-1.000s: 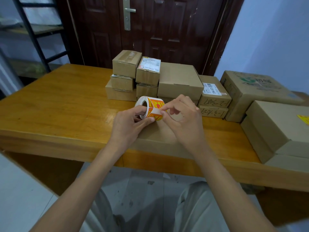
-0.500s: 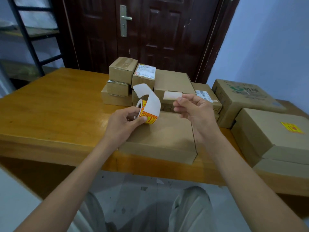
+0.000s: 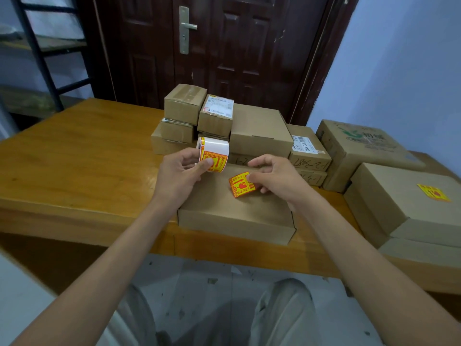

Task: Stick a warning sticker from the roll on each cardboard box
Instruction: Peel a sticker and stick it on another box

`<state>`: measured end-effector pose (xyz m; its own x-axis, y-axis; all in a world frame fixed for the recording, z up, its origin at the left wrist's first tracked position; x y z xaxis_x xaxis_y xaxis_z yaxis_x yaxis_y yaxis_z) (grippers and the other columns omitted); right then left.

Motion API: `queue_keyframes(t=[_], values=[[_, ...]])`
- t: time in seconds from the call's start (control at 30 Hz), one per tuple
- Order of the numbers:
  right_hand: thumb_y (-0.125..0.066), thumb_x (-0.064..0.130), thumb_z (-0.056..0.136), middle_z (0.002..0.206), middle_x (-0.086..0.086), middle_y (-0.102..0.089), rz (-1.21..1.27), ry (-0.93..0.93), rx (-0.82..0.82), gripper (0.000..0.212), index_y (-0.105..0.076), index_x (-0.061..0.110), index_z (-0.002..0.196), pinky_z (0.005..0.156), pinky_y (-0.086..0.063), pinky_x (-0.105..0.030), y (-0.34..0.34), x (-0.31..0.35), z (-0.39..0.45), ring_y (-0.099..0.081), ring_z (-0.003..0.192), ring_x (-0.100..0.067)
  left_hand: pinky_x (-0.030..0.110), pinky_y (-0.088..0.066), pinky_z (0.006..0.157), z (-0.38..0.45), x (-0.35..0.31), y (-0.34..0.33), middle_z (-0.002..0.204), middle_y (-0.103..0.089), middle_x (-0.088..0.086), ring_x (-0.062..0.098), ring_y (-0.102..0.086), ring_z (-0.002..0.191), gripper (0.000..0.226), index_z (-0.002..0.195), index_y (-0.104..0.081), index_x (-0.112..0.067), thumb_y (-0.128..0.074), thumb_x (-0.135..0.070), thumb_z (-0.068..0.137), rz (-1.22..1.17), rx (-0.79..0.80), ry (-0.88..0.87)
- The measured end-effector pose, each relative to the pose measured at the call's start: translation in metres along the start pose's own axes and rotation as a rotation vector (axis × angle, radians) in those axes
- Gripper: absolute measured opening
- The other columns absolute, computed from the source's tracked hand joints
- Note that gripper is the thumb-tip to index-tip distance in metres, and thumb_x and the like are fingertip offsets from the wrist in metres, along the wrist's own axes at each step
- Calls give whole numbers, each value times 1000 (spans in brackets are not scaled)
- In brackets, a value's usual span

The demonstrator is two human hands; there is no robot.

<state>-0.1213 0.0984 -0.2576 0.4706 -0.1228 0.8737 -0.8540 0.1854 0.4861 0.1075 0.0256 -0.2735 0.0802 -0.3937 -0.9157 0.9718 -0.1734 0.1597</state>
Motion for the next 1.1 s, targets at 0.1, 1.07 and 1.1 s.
queue_keyframes(t=[0.1, 1.07, 1.1], values=[[-78, 15, 94, 99, -8, -80, -10, -6, 72, 31, -68, 21, 123, 62, -53, -22, -11, 4, 6, -67, 74, -6, 21, -57, 79, 1, 5, -2, 112, -78, -13, 1, -72, 102, 26, 116, -77, -29, -75, -40, 93, 42, 14, -10], [-76, 9, 94, 99, -1, -79, -449, 273, 387, 47, -62, 20, 138, 81, -59, -27, -34, 32, 43, -75, 90, -14, 20, -60, 74, 0, 13, 2, 108, -80, -9, 6, -75, 101, 30, 119, -76, -21, -74, -37, 94, -80, -85, 28], [-76, 8, 94, 99, -2, -79, -400, 265, 359, 48, -62, 21, 138, 78, -58, -24, -32, 27, 42, -75, 89, -14, 22, -61, 74, 1, 13, 2, 108, -80, -9, 7, -75, 100, 29, 118, -76, -21, -75, -38, 94, -82, -87, 31]])
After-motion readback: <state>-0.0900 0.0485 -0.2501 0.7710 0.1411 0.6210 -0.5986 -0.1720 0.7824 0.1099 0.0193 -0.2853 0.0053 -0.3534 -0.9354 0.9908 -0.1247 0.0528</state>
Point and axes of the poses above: each hand's wrist, its own z-axis towards the middle knuckle, its own y-axis out of the back of the hand, x = y × z, the point moved 8 cm from there along z, towards the middle knuckle
